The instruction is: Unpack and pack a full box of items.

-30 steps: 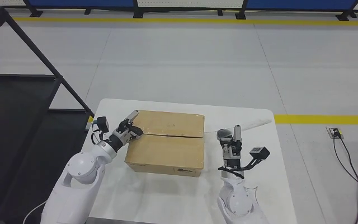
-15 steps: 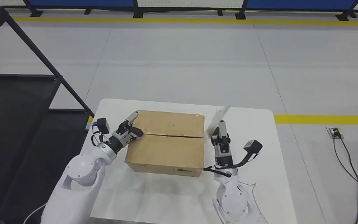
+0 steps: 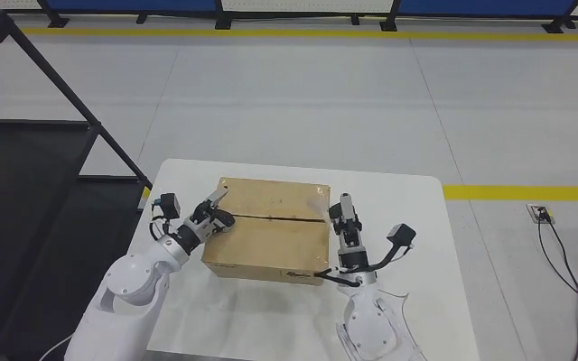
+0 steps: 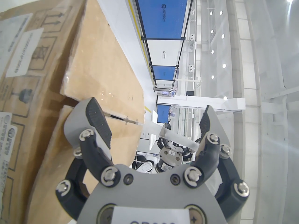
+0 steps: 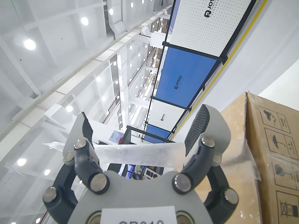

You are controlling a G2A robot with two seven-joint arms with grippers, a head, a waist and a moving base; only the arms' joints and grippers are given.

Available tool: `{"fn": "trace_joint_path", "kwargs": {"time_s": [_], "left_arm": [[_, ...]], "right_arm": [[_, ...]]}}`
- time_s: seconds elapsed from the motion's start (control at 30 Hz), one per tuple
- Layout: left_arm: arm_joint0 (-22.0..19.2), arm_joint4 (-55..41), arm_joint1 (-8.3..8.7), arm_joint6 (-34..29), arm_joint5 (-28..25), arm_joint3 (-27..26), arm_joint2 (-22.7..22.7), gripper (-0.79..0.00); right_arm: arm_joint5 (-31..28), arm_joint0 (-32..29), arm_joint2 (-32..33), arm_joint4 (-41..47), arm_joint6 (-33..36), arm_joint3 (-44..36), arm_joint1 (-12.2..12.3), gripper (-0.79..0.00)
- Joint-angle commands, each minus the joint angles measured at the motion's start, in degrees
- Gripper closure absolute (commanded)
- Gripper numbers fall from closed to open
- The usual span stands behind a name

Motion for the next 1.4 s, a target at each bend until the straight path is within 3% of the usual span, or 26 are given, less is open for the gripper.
{"fn": "trace_joint_path", "kwargs": {"time_s": [0.0, 0.17, 0.6, 0.67, 0.87, 0.93, 1.07, 1.37], "left_arm": [[0.40, 0.59, 0.10, -1.26, -0.16, -0.79, 0.03, -0.785], [1.39, 2.45, 0.35, -3.77, -0.95, -2.79, 0.17, -0.785], [1.74, 2.19, 0.36, -3.28, -0.68, -3.15, -0.15, -0.785], [1.70, 2.19, 0.35, -3.27, -0.68, -3.09, -0.11, -0.785], [1.42, 2.10, 0.29, -3.32, -0.49, -2.85, 0.20, -0.785], [1.27, 2.12, 0.28, -3.37, -0.45, -2.68, 0.28, -0.785], [1.05, 2.25, 0.25, -3.34, -0.28, -2.40, 0.42, -0.785], [0.91, 1.88, 0.25, -3.23, -0.41, -2.11, 0.09, -0.785]], "right_arm": [[0.17, 0.04, -0.05, -0.02, 0.16, 0.08, -0.08, -0.785], [-0.11, 0.57, -0.23, 0.47, 0.43, 0.85, -0.37, -0.785], [-3.35, 0.93, 1.04, -0.23, -2.47, 2.41, -0.92, -0.785], [-4.41, -0.30, 1.74, 0.51, 1.45, 1.62, -0.59, -0.785], [-6.28, -3.61, 6.25, 7.50, 24.53, -1.42, 1.45, -0.785], [-7.24, -4.44, 7.45, 9.53, 28.70, -2.25, 1.90, -0.785], [-8.61, -5.08, 8.11, 11.62, 32.60, -2.89, 2.33, -0.785], [-6.33, 0.11, 5.79, 14.16, 29.82, 0.88, 1.71, -0.785]]}}
